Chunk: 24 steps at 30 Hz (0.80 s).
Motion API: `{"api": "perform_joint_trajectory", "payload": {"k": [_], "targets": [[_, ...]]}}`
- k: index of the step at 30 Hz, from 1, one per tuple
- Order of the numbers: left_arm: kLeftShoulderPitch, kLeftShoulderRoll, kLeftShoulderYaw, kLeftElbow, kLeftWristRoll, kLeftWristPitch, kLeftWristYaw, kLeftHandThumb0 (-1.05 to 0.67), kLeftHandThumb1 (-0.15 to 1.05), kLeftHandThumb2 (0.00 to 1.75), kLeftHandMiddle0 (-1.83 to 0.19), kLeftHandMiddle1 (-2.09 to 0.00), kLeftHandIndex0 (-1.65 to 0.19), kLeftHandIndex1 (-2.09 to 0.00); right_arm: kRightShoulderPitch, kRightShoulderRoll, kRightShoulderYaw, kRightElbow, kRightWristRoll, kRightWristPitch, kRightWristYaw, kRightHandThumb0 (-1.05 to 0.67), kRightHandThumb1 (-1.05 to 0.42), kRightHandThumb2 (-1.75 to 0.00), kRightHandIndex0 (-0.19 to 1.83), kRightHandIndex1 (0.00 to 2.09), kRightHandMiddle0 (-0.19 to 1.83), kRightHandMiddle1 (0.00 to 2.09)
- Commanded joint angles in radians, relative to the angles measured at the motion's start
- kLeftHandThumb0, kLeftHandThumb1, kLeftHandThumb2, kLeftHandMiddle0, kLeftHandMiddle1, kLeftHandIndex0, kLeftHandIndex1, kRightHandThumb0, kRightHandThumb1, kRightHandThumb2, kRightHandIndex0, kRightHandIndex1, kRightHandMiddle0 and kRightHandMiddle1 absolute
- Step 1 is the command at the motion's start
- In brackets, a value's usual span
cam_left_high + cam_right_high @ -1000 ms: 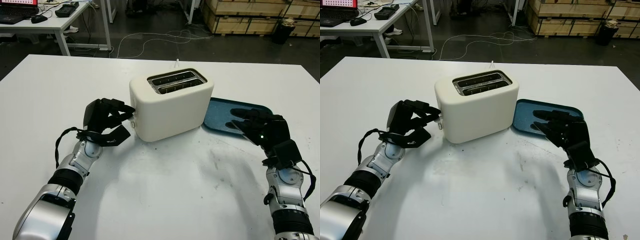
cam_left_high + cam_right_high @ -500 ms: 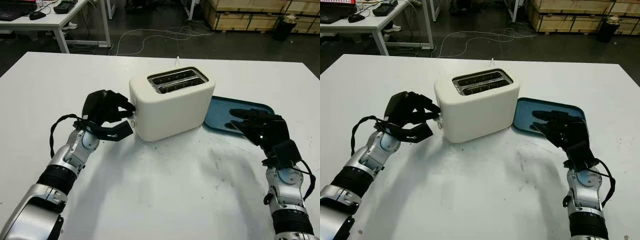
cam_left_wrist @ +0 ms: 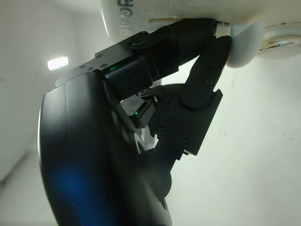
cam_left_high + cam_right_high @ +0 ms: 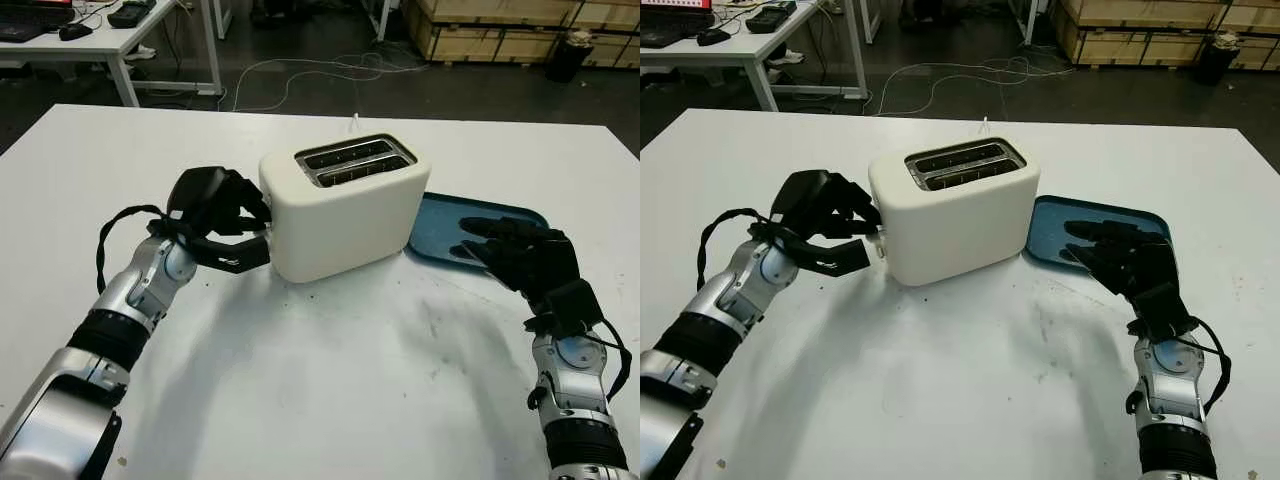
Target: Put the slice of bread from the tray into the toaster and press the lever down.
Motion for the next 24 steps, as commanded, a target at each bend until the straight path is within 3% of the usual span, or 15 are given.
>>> {"api": "perform_joint_trajectory", "payload": {"k": [1,4,7,16,24], "targets": [[0.026,-0.354,-0.165,0.241,0.052,0.011,0.025,-0.17,0.71,0.01,-0.95,-1.13,-1.34,-0.04,0.012,-0.013,-0.005,-0.024,0.017,0.017,0.012,-0.46,-0.82,0.00,1.23,0.28,1.21,0.00],[0.048,-0.436,-0.157,0.404,0.042,0.019,0.096,-0.16,0.75,0.02,-0.85,-1.23,-1.32,-0.03,0.012,-0.016,-0.003,-0.022,0.013,0.015,0.014,-0.47,-0.82,0.00,1.22,0.28,1.21,0.00],[0.070,-0.440,-0.181,0.471,0.057,-0.009,0.125,-0.18,0.74,0.01,-0.87,-1.24,-1.33,-0.04,0.009,-0.020,-0.010,-0.015,0.015,0.004,0.015,-0.47,-0.82,0.00,1.22,0.28,1.21,0.00],[0.083,-0.437,-0.171,0.520,-0.001,-0.031,0.139,-0.18,0.75,0.01,-0.84,-1.24,-1.31,-0.03,0.003,-0.017,-0.009,-0.017,0.015,0.003,0.014,-0.45,-0.81,0.00,1.23,0.29,1.21,0.00],[0.091,-0.417,-0.169,0.490,-0.055,-0.055,0.133,-0.19,0.77,0.00,-0.84,-1.35,-1.32,-0.04,0.006,-0.019,-0.008,-0.032,0.005,0.021,0.004,-0.45,-0.81,0.00,1.23,0.29,1.21,0.00]]}}
